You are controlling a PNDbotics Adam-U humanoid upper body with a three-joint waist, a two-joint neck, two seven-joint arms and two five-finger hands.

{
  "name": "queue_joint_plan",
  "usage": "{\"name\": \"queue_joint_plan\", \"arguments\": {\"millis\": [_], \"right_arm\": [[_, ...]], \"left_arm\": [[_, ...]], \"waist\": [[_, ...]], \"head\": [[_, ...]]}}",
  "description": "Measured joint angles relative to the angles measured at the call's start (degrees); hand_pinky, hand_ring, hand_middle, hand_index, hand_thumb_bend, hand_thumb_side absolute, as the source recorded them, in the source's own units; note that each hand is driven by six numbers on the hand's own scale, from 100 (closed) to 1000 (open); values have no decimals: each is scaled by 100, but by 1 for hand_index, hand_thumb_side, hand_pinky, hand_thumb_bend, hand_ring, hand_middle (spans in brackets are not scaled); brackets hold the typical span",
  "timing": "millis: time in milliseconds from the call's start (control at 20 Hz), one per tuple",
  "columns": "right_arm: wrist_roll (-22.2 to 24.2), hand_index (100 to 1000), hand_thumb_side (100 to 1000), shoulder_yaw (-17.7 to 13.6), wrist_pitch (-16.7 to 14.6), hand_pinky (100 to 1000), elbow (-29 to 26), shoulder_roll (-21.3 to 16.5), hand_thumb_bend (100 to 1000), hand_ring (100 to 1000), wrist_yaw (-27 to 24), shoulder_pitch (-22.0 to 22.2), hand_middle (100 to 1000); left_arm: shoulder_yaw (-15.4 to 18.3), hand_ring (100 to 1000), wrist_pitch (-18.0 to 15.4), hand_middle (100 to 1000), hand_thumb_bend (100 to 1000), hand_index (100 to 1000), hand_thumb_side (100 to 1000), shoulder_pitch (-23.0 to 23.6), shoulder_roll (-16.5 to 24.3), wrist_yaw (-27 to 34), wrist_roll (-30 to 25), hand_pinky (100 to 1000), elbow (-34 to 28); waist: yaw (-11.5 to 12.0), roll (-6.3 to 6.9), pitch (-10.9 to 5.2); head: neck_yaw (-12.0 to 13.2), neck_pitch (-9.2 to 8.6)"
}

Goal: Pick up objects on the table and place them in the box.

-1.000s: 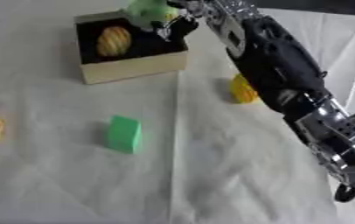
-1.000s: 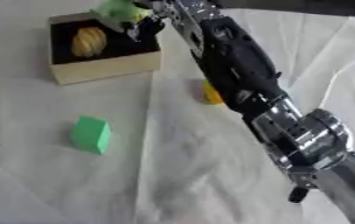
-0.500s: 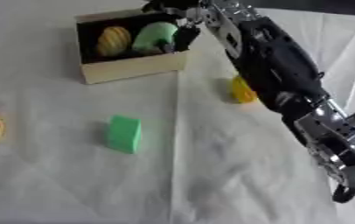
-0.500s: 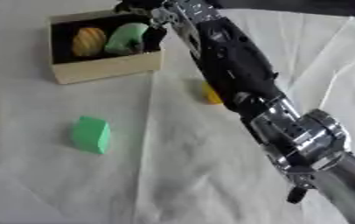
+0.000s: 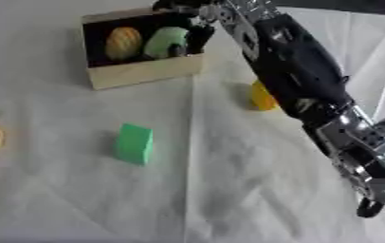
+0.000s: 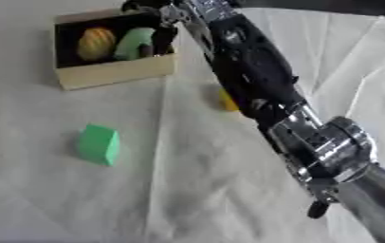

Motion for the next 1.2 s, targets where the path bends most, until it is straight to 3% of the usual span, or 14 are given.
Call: {"name": "queue_joint_plan", "arguments": {"millis": [100, 500, 850, 1200], "right_arm": [[-35, 1000, 240, -23, 43, 853, -92, 4, 164, 994, -74, 0, 921], [-70, 1000, 218, -160, 300, 840, -811, -180, 139, 971, -599, -41, 904], [202, 1000, 242, -155, 355, 843, -1612, -975, 168, 973, -1432, 43, 903], [549, 983, 326, -8, 243, 841, -2328, -2128, 207, 960, -2273, 657, 873]], "left_arm": [[0, 821, 3, 762, 100, 811, 663, 0, -1, 1, 0, 846, 0], [0, 821, 14, 763, 100, 811, 661, 11, -2, 1, 4, 846, 0], [1, 822, 20, 763, 100, 811, 658, 24, 2, -2, 9, 847, 0], [3, 823, 14, 764, 100, 811, 656, 62, 36, -35, 26, 846, 0]], "waist": [[-2, 0, 0], [-62, 0, -7], [-138, 0, -62], [-271, 0, -81]], "head": [[0, 0], [49, 56], [143, 131], [258, 155]]}}
